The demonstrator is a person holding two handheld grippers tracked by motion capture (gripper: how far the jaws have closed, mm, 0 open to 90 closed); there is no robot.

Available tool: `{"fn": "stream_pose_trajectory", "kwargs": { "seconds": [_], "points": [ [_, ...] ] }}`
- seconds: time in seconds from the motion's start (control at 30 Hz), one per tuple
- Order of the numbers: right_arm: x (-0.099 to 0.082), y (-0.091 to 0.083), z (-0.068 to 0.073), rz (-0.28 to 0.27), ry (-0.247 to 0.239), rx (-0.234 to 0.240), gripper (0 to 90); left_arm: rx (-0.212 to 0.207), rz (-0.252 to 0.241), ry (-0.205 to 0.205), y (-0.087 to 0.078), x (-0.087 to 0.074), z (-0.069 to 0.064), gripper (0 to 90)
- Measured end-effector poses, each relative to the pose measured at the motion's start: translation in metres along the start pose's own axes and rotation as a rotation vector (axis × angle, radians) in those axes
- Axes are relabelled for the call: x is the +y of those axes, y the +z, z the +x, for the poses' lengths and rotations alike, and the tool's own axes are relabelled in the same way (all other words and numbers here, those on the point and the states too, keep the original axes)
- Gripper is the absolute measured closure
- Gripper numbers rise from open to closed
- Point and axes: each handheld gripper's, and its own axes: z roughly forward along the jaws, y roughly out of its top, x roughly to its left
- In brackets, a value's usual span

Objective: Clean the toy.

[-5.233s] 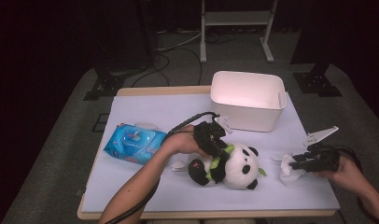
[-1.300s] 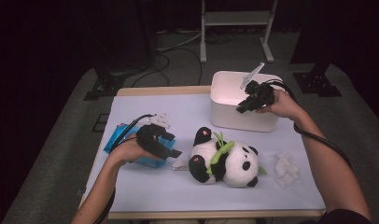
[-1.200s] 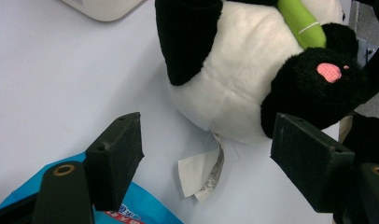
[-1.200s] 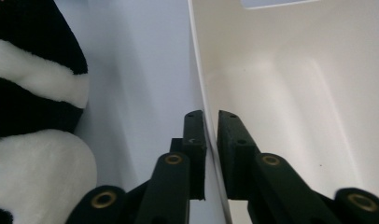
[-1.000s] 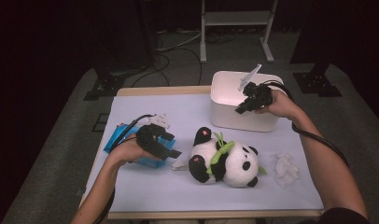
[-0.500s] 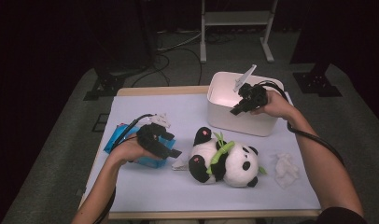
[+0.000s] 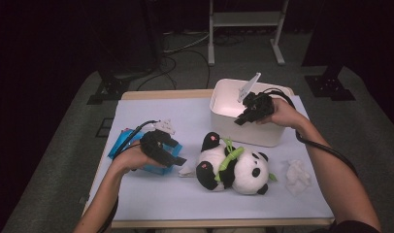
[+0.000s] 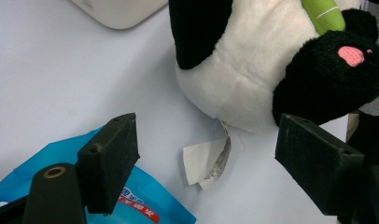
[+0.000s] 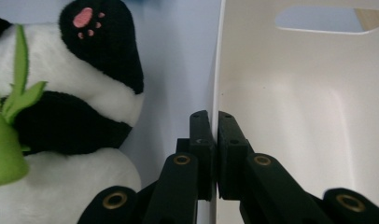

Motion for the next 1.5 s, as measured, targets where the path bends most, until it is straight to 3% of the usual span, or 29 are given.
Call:
{"fn": "stream_pose_trajectory", "kwargs": {
  "seconds": [0.63, 0.93, 1.17, 1.33, 1.5],
  "points": [
    [0.004, 0.002, 0.028, -0.011, -0.062, 0.045, 86.1, -0.013, -0.004, 0.003, 0.004, 0.002, -0.005, 20.4],
    [0.003, -0.002, 0.036, -0.035, -0.065, 0.059, 86.4, -0.011, -0.002, -0.005, 0.005, -0.002, -0.005, 20.1],
    [0.005, -0.003, 0.041, -0.019, -0.085, 0.051, 86.7, -0.012, -0.001, -0.001, 0.006, -0.001, -0.005, 19.8],
    [0.006, -0.002, 0.043, -0.024, -0.062, 0.049, 86.7, -0.017, -0.002, -0.006, 0.008, 0.000, -0.005, 19.7],
    [0.011, 0.000, 0.046, -0.016, -0.070, 0.045, 86.8, -0.020, -0.001, 0.000, 0.007, -0.001, -0.006, 19.7]
  ]
}}
